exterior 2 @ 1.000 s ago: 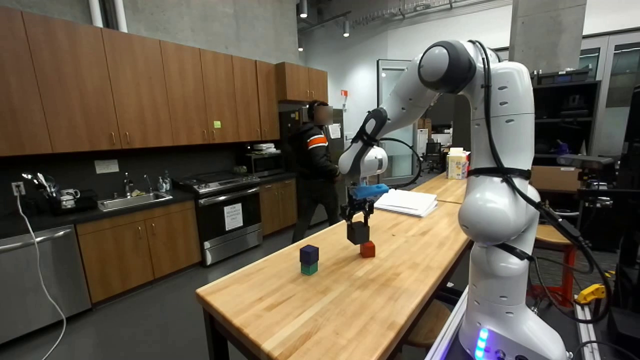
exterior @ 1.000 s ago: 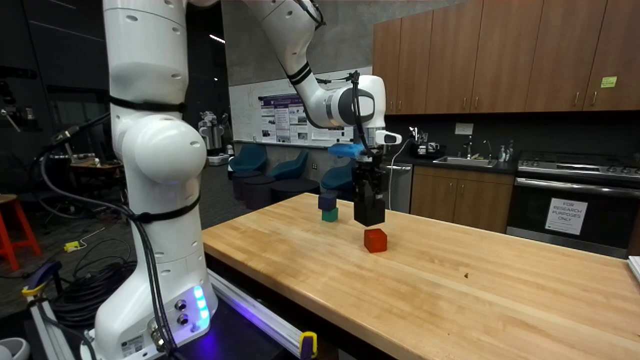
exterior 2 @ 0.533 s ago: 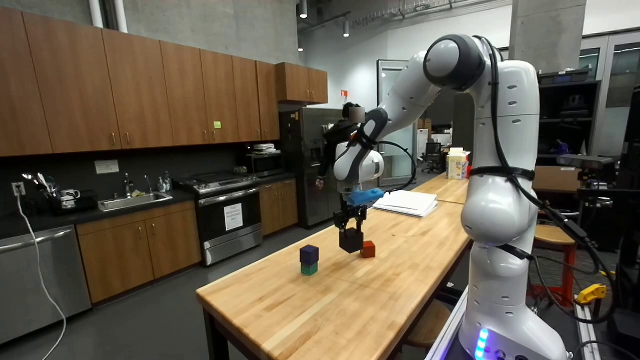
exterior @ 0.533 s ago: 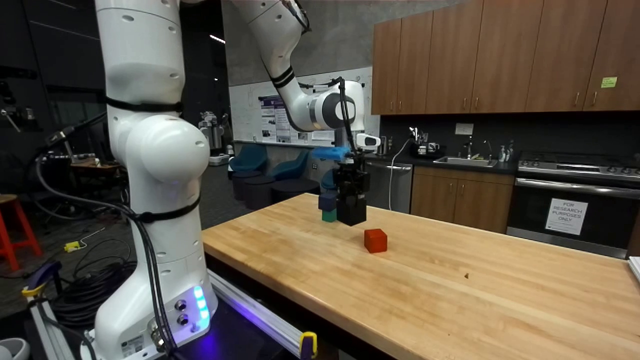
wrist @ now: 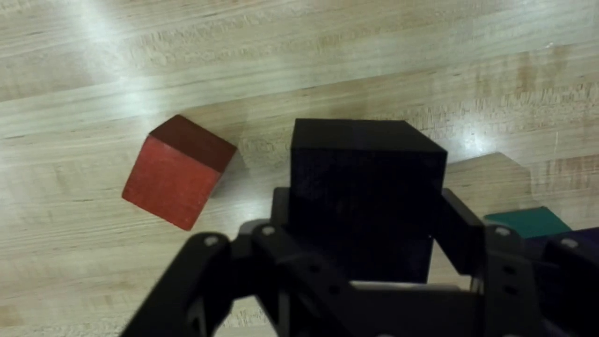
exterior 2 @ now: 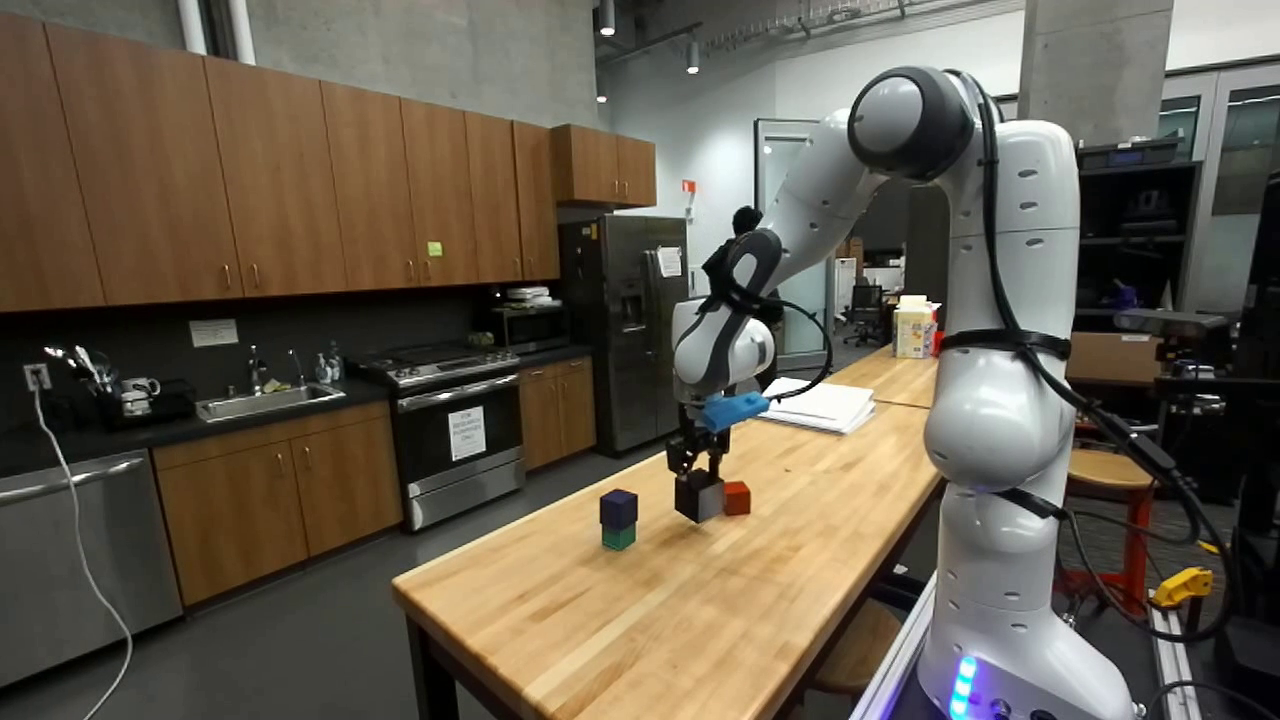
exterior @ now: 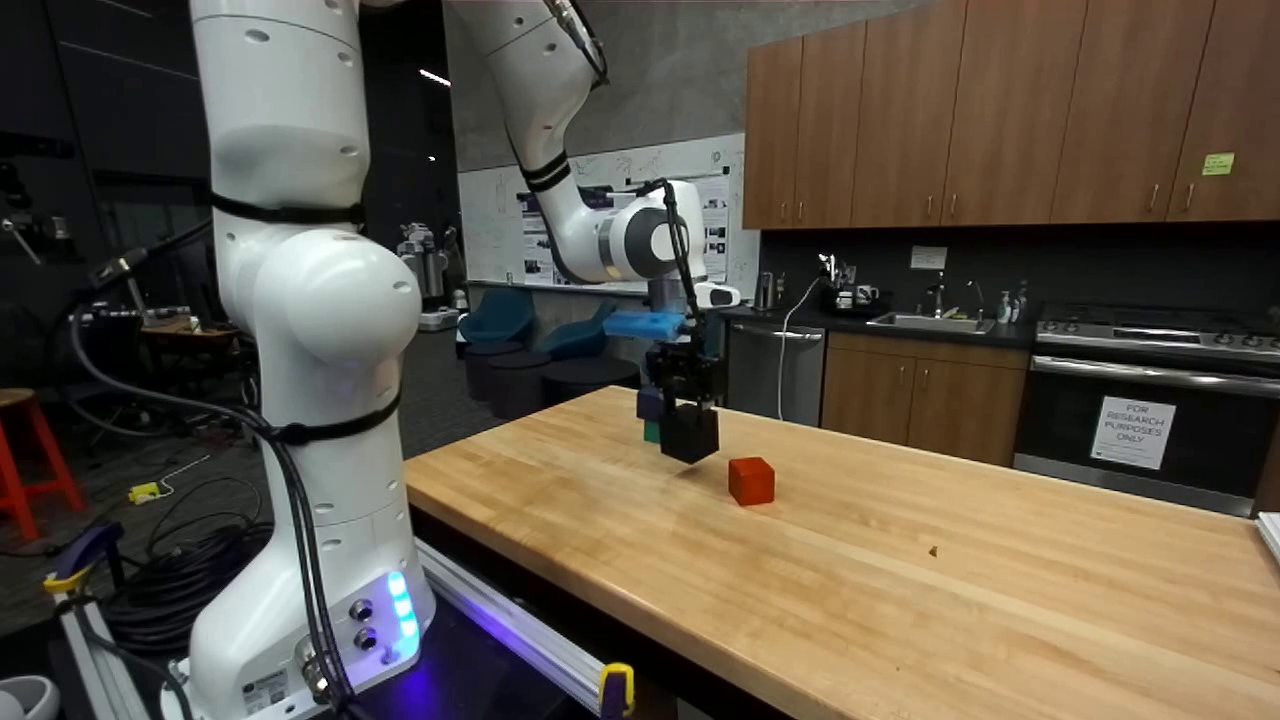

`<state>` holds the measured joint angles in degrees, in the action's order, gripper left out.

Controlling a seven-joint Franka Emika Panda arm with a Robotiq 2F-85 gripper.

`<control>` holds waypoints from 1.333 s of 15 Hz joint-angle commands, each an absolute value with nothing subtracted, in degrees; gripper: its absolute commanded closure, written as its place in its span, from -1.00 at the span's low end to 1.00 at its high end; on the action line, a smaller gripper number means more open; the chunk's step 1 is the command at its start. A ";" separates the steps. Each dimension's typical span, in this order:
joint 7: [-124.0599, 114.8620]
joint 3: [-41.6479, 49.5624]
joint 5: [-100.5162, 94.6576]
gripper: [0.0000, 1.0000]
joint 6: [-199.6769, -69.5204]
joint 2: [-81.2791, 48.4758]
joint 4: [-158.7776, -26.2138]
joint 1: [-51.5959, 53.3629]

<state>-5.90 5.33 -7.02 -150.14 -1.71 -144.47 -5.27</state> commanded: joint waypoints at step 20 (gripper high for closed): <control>-0.98 1.52 -6.66 -1.00 -150.57 0.02 -142.02 -1.78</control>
